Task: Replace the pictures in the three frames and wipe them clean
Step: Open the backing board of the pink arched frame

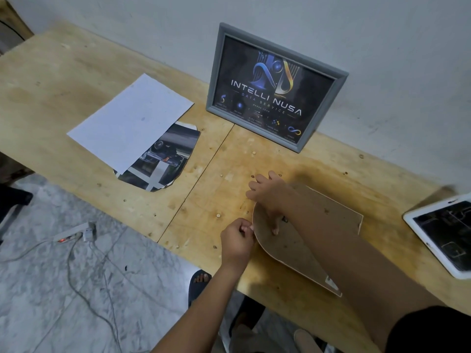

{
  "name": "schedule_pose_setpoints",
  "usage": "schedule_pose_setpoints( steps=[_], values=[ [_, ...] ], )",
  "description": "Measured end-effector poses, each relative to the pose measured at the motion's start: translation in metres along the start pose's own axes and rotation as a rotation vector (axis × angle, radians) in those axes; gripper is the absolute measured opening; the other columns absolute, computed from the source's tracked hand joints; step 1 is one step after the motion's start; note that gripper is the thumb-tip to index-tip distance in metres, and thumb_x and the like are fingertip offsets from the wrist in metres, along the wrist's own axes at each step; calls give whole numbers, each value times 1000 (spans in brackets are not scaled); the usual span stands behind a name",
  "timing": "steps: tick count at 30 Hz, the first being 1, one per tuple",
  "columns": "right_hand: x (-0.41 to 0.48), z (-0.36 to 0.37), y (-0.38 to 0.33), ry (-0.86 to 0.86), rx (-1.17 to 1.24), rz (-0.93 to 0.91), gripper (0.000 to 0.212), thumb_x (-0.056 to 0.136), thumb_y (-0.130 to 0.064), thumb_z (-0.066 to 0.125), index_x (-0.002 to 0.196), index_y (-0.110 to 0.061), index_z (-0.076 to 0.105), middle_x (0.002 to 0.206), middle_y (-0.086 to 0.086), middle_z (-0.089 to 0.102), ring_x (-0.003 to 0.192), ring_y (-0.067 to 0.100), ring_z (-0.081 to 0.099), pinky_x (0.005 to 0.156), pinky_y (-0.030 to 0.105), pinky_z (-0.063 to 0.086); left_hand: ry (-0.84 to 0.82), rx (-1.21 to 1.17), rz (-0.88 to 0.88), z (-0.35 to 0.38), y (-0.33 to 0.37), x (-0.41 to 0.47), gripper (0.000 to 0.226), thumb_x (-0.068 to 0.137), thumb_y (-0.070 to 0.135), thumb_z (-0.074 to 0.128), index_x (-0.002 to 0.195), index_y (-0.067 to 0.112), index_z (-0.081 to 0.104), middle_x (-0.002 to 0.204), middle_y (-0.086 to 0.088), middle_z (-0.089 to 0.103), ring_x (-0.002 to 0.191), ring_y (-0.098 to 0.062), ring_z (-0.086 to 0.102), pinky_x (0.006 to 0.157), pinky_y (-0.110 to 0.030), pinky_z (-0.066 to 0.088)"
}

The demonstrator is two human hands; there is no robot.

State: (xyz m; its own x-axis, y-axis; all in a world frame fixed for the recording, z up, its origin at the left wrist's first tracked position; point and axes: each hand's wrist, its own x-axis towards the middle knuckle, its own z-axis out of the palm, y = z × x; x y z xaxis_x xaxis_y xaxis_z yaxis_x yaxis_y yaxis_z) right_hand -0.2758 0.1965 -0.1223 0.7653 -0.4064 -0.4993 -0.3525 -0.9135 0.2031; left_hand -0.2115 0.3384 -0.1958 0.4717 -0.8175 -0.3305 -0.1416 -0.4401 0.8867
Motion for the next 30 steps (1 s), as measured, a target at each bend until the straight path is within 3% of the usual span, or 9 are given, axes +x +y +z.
schedule_pose_setpoints(
  steps=[5, 8, 12, 16, 18, 20, 24, 27, 30],
  values=[
    [-4, -6, 2, -34, -25, -39, 61, 66, -43, 78, 112, -16, 50, 111, -1, 59, 115, 22, 41, 91, 37, 32, 23, 8, 18, 2, 0, -1, 21, 88, 3, 52, 73, 9, 65, 62, -2, 61, 55, -11, 50, 50, -20, 35],
    [-6, -4, 3, -23, -31, -25, 74, 55, -53, 81, 111, -16, 49, 108, -3, 60, 113, 22, 41, 92, 39, 30, 19, 9, 24, 1, 1, 2, 23, 88, 7, 57, 66, 11, 59, 57, -2, 54, 53, -13, 47, 50, -22, 32],
    [-8, 3, 3, -11, -2, 41, 58, 70, -40, 76, 115, -15, 50, 116, 3, 57, 113, 24, 43, 100, 45, 27, -7, 54, 52, -2, 3, 4, 24, 89, 12, 59, 68, 1, 60, 62, -15, 59, 54, -13, 46, 47, -14, 29],
    [-12, 3, 10, -86, 111, 69, 44, 79, -38, 69, 115, -20, 52, 119, 4, 50, 110, 23, 46, 95, 41, 31, -12, 96, 73, -2, 4, 2, 19, 88, 9, 57, 71, 6, 64, 64, -9, 61, 56, -10, 47, 49, -14, 32],
    [-14, 0, 16, -147, 160, 73, 36, 80, -42, 66, 108, -25, 53, 111, 1, 50, 105, 21, 47, 94, 40, 29, -16, 124, 93, -1, 2, 1, 17, 87, 8, 55, 73, 10, 64, 67, -5, 63, 59, -12, 51, 50, -14, 33],
    [-16, -3, 25, -172, 258, 85, 15, 84, -36, 62, 89, -28, 50, 93, -3, 50, 94, 17, 48, 95, 41, 26, -31, 172, 108, 0, 1, -1, 16, 87, 7, 51, 76, 13, 62, 69, -4, 61, 61, -15, 53, 52, -20, 36],
    [-33, -17, 44, -166, 560, 131, 16, 85, -13, 48, 74, -24, 42, 77, -2, 44, 77, 18, 41, 100, 44, 22, -32, 205, 83, 6, 6, 1, 11, 87, 15, 51, 78, 15, 55, 72, -6, 57, 64, -20, 52, 53, -29, 38],
    [-51, -20, 61, -63, 631, 184, 9, 86, -19, 51, 78, -23, 50, 81, -3, 54, 82, 17, 49, 95, 43, 24, -38, 275, 102, 12, 15, 5, 20, 94, 32, 46, 93, 14, 55, 89, -6, 56, 75, -18, 51, 60, -27, 36],
    [-72, -18, 80, 45, 709, 295, 11, 88, -35, 53, 92, -25, 57, 95, -6, 60, 99, 20, 49, 95, 41, 27, -69, 393, 175, 16, 21, 10, 19, 94, 27, 48, 107, 14, 53, 101, -1, 51, 87, -18, 49, 72, -31, 42]
  ],
)
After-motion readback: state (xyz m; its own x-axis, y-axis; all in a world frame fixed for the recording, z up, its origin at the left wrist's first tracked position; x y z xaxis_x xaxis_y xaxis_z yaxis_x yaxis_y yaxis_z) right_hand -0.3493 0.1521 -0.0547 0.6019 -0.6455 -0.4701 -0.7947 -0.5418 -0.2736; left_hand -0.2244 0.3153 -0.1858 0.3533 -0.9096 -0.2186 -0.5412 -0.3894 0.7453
